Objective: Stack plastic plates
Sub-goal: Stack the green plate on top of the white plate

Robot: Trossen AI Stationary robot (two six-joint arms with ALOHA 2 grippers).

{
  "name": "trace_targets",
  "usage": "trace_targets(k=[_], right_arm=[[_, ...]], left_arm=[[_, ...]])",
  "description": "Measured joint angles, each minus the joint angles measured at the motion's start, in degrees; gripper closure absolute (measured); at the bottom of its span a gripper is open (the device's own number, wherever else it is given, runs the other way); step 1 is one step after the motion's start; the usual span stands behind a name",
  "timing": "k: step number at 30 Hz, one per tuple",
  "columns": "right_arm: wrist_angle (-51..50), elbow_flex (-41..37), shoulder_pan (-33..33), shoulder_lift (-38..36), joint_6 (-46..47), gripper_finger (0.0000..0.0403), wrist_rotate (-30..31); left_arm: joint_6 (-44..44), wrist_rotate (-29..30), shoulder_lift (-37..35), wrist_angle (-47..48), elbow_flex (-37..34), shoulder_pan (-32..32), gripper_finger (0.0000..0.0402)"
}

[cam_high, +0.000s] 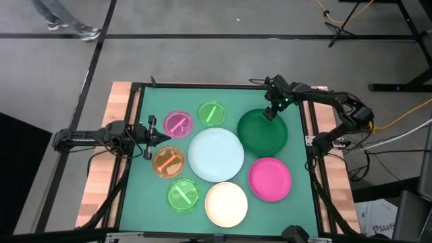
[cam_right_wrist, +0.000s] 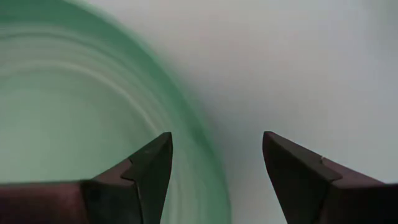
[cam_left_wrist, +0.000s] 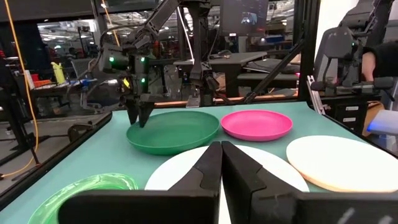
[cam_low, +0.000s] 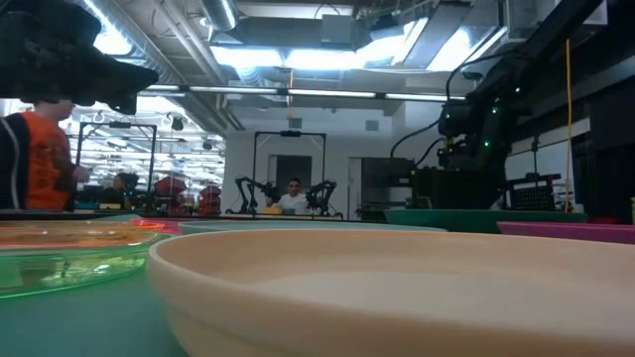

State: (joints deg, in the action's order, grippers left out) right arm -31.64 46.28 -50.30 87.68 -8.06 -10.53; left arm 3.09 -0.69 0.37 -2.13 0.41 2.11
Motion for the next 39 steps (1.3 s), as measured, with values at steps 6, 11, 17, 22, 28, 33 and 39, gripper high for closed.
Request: trace_targets(k=[6, 11, 17, 22, 28, 33, 39], right_arm=[[0.1, 0.0, 0.0, 2.9, -0.5, 0.0170, -1.1], [0.3, 0.0, 0.0, 3.3, -1.6, 0.0206, -1.1], [0.3, 0.0, 0.0, 3.3, -1.7, 0.0261, -0.8], [0.3, 0.0, 0.0, 3.3, -2.9, 0.0300, -0.7], [0.2, 0.0, 0.0, 3.2, -2.9, 0.0333, -1.1], [0.3, 0.0, 0.0, 3.2, -2.8, 0.0350, -1.7], [0.0, 0.1, 0.0, 3.2, -2.9, 0.0369, -2.4]], left_arm=[[0.0, 0.0, 0.0, 0.0, 0.0, 0.0, 0.0398], [0.0, 0.0, 0.0, 0.0, 0.0, 0.0, 0.0398], [0.0, 0.0, 0.0, 0.0, 0.0, 0.0, 0.0398], [0.0, 0.0, 0.0, 0.0, 0.0, 0.0, 0.0398], [0.0, 0.0, 0.0, 0.0, 0.0, 0.0, 0.0398], [0.0, 0.0, 0.0, 0.0, 0.0, 0.0, 0.0398], [0.0, 0.0, 0.0, 0.0, 0.0, 0.0, 0.0398]])
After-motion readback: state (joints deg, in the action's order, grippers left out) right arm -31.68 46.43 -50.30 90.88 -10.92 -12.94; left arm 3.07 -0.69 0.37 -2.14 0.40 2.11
